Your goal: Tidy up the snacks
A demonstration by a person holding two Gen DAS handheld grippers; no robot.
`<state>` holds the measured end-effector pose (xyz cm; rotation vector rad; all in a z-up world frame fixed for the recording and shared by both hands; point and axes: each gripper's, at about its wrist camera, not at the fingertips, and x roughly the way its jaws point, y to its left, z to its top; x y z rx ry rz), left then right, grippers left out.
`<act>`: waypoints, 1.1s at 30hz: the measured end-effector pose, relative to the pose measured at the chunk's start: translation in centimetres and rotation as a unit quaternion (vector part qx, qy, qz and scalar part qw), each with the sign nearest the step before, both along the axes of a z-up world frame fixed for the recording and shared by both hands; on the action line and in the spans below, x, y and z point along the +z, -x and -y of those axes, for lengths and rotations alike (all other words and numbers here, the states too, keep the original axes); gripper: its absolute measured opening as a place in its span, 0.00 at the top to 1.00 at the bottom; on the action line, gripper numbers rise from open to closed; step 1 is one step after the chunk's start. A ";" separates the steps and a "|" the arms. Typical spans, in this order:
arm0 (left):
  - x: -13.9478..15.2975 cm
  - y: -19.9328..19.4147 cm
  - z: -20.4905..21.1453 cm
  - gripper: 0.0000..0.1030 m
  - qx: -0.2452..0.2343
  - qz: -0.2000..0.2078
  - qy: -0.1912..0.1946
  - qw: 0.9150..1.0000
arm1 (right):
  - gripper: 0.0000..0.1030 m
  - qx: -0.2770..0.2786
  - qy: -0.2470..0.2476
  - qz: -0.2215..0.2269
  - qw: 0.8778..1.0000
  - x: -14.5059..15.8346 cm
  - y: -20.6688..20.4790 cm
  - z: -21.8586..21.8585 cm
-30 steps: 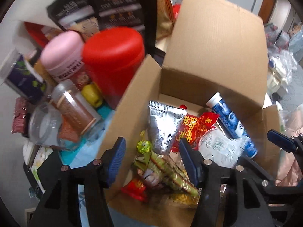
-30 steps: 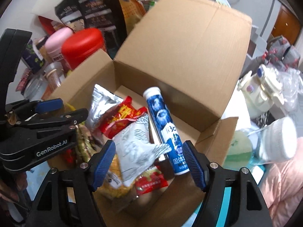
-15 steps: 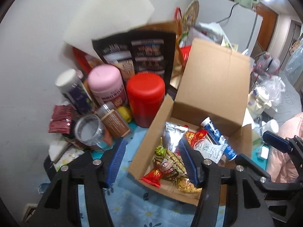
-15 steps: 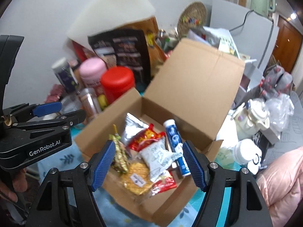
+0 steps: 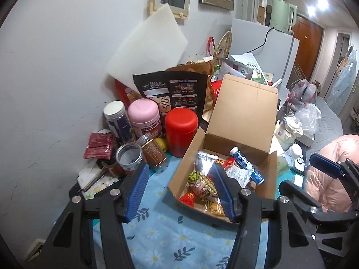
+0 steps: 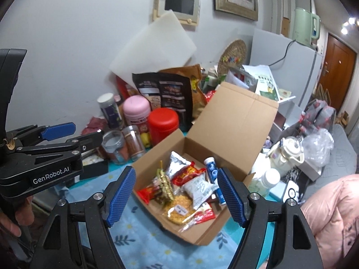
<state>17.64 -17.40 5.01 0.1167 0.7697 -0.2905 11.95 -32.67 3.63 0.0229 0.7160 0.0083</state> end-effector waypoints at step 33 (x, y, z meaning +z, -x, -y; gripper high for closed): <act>-1.6 13.6 -4.1 0.44 0.039 0.003 0.001 0.999 | 0.22 0.006 -0.005 -0.011 1.000 -2.6 11.7 -2.8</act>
